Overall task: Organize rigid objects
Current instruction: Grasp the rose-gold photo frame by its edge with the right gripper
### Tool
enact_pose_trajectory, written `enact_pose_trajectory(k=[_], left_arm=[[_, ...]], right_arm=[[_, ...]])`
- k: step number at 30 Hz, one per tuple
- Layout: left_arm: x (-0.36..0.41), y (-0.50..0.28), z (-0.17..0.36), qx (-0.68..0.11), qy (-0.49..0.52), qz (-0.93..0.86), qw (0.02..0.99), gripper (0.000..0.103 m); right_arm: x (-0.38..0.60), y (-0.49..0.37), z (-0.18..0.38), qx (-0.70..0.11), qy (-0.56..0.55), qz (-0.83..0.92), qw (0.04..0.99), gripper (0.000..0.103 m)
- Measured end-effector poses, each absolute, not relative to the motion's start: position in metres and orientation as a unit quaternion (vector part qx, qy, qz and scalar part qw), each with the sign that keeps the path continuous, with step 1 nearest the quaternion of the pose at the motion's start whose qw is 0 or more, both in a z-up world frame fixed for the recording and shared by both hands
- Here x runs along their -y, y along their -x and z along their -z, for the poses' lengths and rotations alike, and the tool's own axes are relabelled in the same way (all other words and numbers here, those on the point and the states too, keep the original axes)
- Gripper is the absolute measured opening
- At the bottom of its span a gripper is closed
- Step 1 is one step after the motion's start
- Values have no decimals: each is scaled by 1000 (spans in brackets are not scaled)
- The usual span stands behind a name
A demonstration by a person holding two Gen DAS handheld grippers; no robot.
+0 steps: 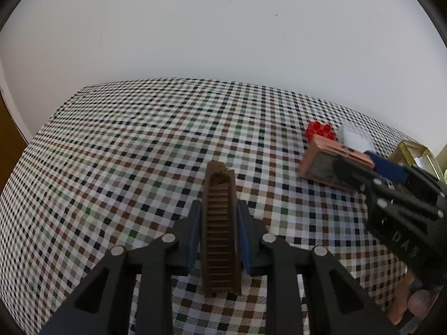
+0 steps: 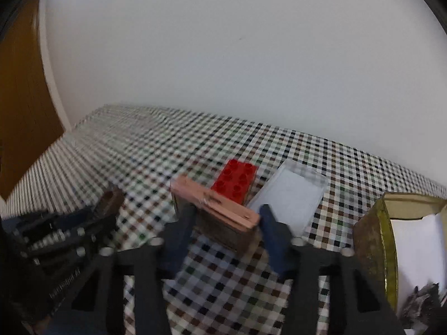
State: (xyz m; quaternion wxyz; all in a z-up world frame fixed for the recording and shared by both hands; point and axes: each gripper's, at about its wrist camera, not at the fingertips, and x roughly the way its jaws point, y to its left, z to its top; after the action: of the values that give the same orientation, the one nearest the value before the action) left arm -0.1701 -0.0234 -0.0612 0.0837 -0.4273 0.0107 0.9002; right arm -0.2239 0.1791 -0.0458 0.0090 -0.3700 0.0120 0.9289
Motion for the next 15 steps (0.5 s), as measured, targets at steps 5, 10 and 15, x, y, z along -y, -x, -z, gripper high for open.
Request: enact_pose_trajectory(k=[5,10,15], left_arm=[[26,167,62,-3,428,-900,77,24],[25,166,62,2,429,-900,73,24],[23,165,62,-4,426,-903,58,24]], right_arm=[[-193,220,52,-77,396,-915,-30,23],[-205,220,54,-102,386,-916,-39,23],[-200,225,52,-93,383,-918,-37,24]])
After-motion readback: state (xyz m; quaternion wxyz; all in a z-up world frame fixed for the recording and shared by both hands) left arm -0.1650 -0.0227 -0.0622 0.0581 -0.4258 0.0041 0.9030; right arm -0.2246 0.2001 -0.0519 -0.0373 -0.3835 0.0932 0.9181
